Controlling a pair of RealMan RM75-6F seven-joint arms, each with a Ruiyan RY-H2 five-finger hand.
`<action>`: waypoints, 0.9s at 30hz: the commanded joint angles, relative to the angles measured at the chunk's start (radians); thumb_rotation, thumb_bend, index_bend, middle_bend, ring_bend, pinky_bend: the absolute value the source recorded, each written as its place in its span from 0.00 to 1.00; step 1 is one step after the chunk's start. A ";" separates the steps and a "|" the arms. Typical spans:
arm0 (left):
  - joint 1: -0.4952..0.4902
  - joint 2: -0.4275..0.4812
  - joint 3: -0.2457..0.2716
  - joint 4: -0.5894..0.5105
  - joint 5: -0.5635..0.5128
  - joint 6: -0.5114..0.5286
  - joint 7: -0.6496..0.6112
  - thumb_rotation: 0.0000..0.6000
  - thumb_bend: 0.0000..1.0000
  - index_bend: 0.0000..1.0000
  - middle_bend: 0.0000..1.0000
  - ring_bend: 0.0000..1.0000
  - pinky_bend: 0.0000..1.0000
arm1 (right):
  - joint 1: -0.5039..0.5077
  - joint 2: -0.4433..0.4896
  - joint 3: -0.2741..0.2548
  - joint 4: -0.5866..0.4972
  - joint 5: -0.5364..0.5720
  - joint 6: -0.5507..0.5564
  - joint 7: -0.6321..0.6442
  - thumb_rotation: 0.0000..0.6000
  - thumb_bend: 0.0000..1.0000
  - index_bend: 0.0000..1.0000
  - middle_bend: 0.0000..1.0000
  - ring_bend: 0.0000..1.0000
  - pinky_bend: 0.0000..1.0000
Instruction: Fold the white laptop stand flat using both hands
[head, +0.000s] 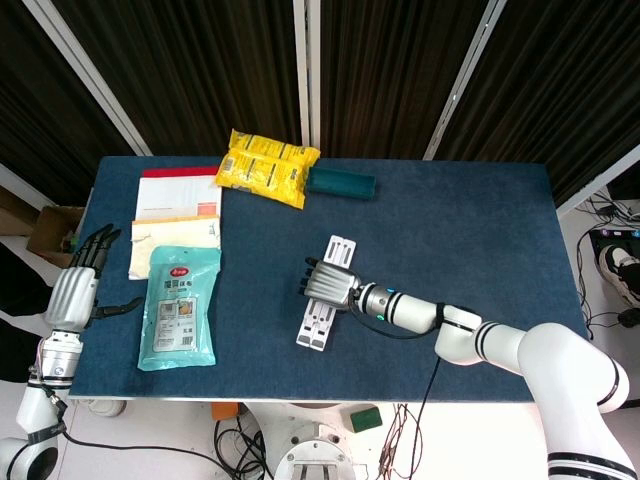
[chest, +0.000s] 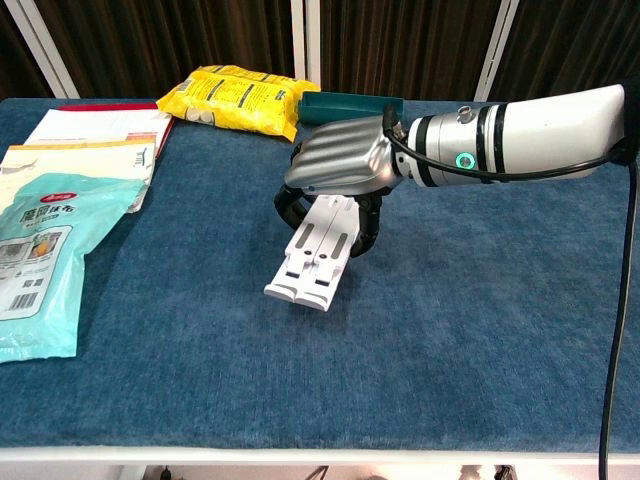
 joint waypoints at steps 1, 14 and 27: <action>0.005 0.009 0.000 0.000 -0.009 -0.008 0.013 1.00 0.00 0.06 0.00 0.00 0.14 | -0.015 0.044 -0.004 -0.069 0.045 -0.053 -0.040 1.00 0.11 0.16 0.24 0.12 0.06; 0.089 0.119 0.008 0.005 -0.134 -0.002 0.289 1.00 0.00 0.06 0.00 0.00 0.14 | -0.486 0.418 0.002 -0.524 0.335 0.443 -0.321 1.00 0.05 0.00 0.03 0.00 0.00; 0.249 0.147 0.085 -0.067 -0.073 0.152 0.296 1.00 0.00 0.07 0.00 0.00 0.14 | -0.941 0.580 -0.078 -0.515 0.371 0.847 0.005 1.00 0.07 0.00 0.03 0.00 0.00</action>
